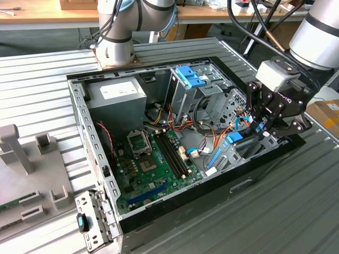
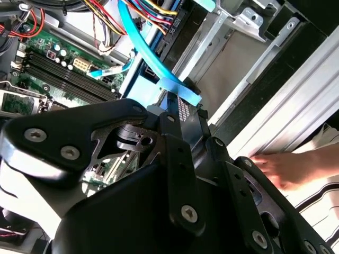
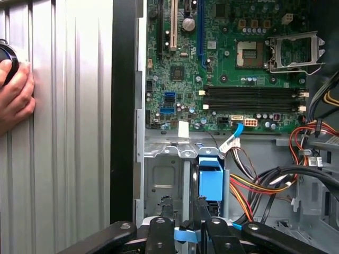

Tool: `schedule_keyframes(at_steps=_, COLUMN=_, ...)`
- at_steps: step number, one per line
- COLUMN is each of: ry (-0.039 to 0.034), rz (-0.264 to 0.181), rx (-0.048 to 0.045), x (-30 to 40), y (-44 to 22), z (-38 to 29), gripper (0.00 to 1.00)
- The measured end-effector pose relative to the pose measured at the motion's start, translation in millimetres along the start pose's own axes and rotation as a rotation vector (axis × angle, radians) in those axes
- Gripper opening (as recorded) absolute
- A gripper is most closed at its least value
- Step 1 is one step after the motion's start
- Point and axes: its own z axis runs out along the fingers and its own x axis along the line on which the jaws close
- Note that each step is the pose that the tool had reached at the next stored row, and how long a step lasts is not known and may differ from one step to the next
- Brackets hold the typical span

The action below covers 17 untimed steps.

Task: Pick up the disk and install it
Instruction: 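Insert the second disk wire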

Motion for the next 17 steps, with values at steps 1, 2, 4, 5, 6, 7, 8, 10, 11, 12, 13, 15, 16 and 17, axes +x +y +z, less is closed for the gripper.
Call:
schedule_keyframes(at_steps=1, ry=-0.0003, rz=0.0, rx=0.0, x=-0.1, y=-0.1, z=1.8, gripper=0.3)
schedule_keyframes(at_steps=2, ry=0.0, rz=0.0, rx=-0.0002, x=-0.2, y=-0.9, z=2.9, gripper=0.3)
schedule_keyframes(at_steps=4, ry=0.0, rz=0.0, rx=-0.0002, x=-0.2, y=-1.2, z=3.1, gripper=0.3)
schedule_keyframes(at_steps=5, ry=-0.0001, rz=0.0, rx=-0.0002, x=-0.2, y=-1.3, z=3.1, gripper=0.3)
schedule_keyframes(at_steps=6, ry=-0.0001, rz=0.0, rx=-0.0002, x=-0.2, y=-1.3, z=3.1, gripper=0.3)
schedule_keyframes(at_steps=7, ry=-0.0001, rz=0.0, rx=-0.0002, x=-0.2, y=-1.4, z=3.1, gripper=0.3)
schedule_keyframes(at_steps=8, ry=-0.0001, rz=0.0, rx=-0.0002, x=-0.2, y=-1.5, z=3.1, gripper=0.28)
schedule_keyframes(at_steps=10, ry=-0.0001, rz=0.0, rx=-0.0002, x=-0.2, y=-1.5, z=3.1, gripper=0.15)
schedule_keyframes(at_steps=11, ry=-0.0001, rz=0.0, rx=-0.0002, x=-0.2, y=-1.6, z=3.1, gripper=0.11)
schedule_keyframes(at_steps=12, ry=-0.0001, rz=0.0, rx=-0.0002, x=-0.2, y=-1.6, z=3.1, gripper=0.11)
schedule_keyframes(at_steps=13, ry=-0.0001, rz=0.0, rx=-0.0002, x=-0.2, y=-1.6, z=3.1, gripper=0.11)
schedule_keyframes(at_steps=15, ry=-0.0001, rz=0.0, rx=-0.0002, x=-0.2, y=-1.8, z=3.1, gripper=0.11)
schedule_keyframes(at_steps=16, ry=-0.0002, rz=0.0, rx=-0.0002, x=-2.0, y=-1.8, z=3.2, gripper=0.11)
schedule_keyframes(at_steps=17, ry=0.0007, rz=-0.002, rx=-0.0001, x=-6.5, y=-1.8, z=2.8, gripper=0.11)
